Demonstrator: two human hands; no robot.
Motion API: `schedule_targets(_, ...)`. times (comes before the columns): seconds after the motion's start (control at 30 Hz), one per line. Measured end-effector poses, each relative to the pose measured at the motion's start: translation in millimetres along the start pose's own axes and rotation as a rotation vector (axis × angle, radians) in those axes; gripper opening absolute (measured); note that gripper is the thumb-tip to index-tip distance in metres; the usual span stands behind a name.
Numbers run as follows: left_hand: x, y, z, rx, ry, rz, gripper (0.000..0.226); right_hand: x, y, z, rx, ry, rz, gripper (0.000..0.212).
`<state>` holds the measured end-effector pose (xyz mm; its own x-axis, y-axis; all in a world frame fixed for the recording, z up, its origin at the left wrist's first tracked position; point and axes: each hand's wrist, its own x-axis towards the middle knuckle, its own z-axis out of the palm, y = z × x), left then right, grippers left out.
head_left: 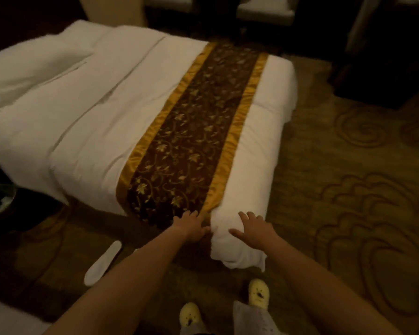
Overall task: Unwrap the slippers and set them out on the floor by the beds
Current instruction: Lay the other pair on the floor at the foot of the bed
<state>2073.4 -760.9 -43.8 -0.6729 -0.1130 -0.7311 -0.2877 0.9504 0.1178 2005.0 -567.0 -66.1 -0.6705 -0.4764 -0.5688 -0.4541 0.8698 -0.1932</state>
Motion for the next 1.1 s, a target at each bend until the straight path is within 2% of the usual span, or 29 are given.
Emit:
schedule_targets(0.23, 54.5, 136.5, -31.9, 0.142, 0.055, 0.111, 0.065, -12.6, 133.2, -23.7, 0.276, 0.016, 0.204, 0.076)
schedule_targets(0.53, 114.5, 304.7, -70.0, 0.061, 0.019, 0.213, 0.064, -14.2, 314.7, -78.1, 0.484, 0.06, 0.329, 0.078)
schedule_targets(0.83, 199.3, 409.5, -138.2, 0.161, 0.042, 0.281, 0.066, 17.7, 446.4, -130.2, 0.473, 0.071, 0.388, 0.073)
schedule_targets(1.1, 326.5, 496.4, -219.5, 0.178, -0.01, 0.308, 0.066, 95.2, 559.9, -199.8, 0.459, 0.061, 0.426, 0.073)
